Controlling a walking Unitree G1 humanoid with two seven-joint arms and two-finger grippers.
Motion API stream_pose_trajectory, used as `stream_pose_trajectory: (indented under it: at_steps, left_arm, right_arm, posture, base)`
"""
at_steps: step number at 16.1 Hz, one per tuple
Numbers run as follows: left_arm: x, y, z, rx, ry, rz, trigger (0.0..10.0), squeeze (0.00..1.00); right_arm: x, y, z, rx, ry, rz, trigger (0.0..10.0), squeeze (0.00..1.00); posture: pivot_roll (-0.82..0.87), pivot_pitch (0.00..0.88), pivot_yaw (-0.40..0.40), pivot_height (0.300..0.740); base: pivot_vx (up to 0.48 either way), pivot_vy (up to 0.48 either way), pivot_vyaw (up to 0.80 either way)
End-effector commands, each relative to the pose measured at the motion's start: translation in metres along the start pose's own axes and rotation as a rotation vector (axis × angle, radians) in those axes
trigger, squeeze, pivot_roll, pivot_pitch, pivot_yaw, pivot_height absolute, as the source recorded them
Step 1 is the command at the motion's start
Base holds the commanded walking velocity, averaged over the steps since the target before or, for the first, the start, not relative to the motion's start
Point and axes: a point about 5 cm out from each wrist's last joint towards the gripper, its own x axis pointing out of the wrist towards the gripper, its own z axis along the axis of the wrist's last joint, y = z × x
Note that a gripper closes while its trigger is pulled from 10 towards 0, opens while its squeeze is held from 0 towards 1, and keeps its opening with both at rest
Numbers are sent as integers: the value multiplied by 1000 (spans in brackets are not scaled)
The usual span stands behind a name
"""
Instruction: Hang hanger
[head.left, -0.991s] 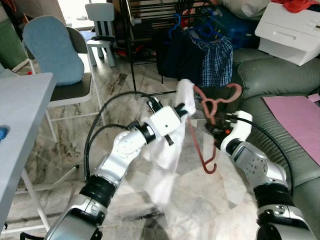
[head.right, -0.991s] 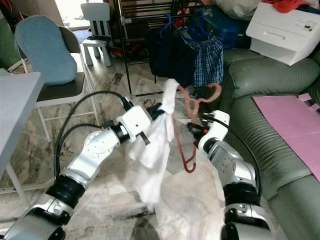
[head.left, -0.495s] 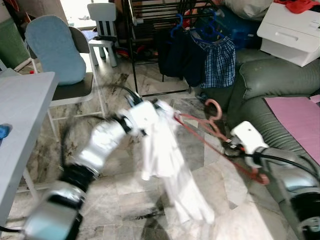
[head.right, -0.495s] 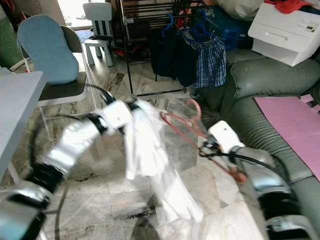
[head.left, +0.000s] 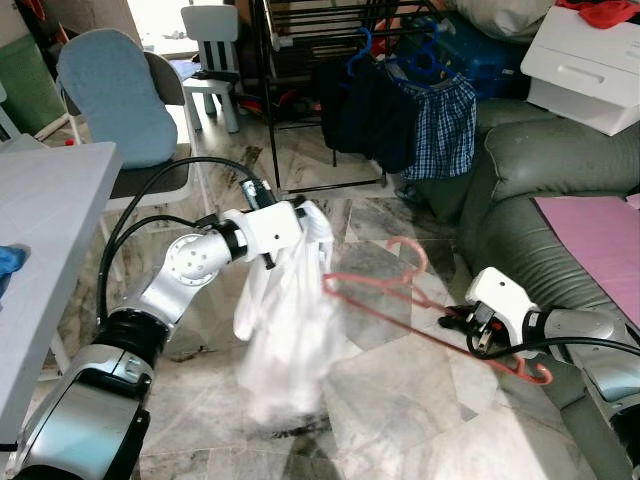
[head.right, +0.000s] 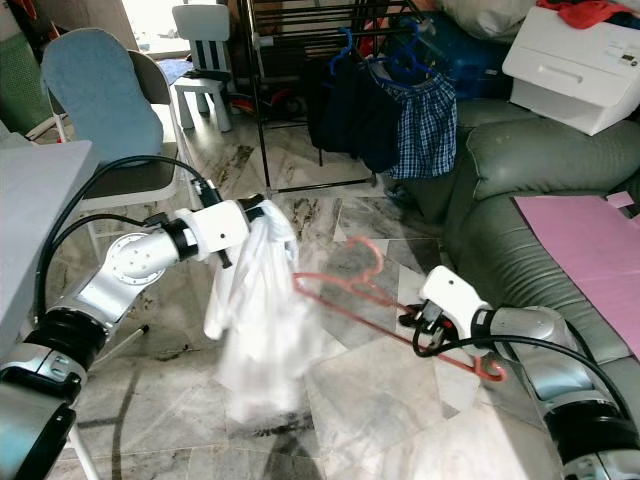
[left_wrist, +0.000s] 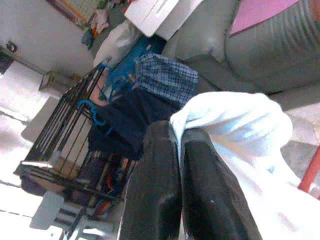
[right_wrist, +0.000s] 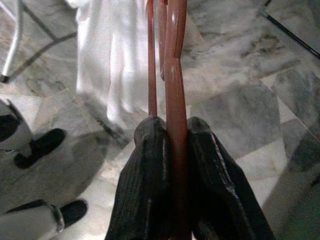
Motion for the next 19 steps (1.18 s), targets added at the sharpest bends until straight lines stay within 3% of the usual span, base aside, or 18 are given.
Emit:
stream_pose_trajectory:
  at_steps: [1, 5, 9, 14, 16, 19]
  left_arm:
    - [6, 4, 11, 36, -54, -9, 10000, 0]
    - [8, 1, 14, 5, -81, -32, 10000, 0]
    - [12, 1, 27, -49, -142, -21, 10000, 0]
    - [15, 9, 52, -155, -264, 34, 10000, 0]
    - [12, 1, 42, -103, -208, -20, 10000, 0]
    - [6, 0, 30, -104, -147, -36, 10000, 0]
  right_arm:
    - [-1, 5, 5, -28, -26, 69, 10000, 0]
    - [5, 3, 9, -53, -53, 10, 10000, 0]
    - [22, 2, 13, -49, -77, -77, 10000, 0]
    - [38, 14, 12, -28, -91, -37, 10000, 0]
    - [34, 6, 10, -28, -80, -99, 10000, 0]
    - [23, -14, 6, -32, -65, -262, 10000, 0]
  posture:
    - [-183, 0, 20, 740]
    - [-185, 0, 22, 740]
    - [-179, 0, 19, 740]
    - [-167, 0, 15, 740]
    - [-171, 0, 17, 740]
    - [-176, 0, 18, 740]
  base:
    - [0, 0, 0]
    - [0, 0, 0]
    - [0, 0, 0]
    - [0, 0, 0]
    - [0, 0, 0]
    - [0, 0, 0]
